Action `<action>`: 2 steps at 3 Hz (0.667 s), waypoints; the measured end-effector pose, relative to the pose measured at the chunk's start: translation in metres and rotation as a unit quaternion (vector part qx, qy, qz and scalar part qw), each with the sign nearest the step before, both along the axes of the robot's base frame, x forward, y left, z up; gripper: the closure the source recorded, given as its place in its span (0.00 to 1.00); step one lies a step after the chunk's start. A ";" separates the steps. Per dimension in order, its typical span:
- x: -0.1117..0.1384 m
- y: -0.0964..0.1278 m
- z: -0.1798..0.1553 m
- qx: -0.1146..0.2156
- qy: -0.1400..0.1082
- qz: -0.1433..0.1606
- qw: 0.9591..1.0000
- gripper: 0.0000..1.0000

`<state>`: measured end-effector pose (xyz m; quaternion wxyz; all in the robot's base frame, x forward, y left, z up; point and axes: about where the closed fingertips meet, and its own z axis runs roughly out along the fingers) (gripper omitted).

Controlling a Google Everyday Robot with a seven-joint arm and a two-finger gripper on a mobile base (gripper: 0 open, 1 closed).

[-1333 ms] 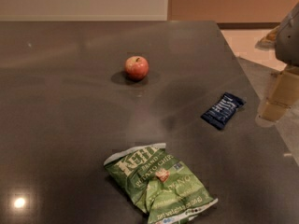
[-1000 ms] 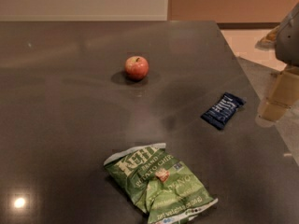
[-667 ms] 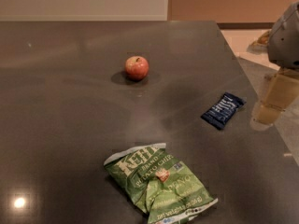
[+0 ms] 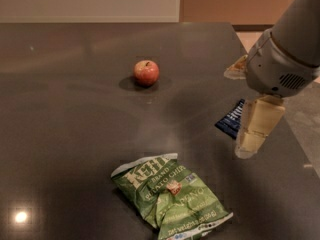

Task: Move green jalapeno chip bag near apple

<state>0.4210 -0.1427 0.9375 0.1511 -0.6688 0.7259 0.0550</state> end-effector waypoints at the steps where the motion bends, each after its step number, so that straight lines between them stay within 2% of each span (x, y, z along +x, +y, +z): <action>1: -0.013 0.035 -0.027 0.020 0.026 0.035 0.999 0.00; 2: -0.024 0.058 -0.053 0.029 0.041 0.055 0.997 0.00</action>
Offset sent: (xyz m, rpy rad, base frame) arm -0.0369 0.0843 -0.0926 0.0827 0.1367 0.1609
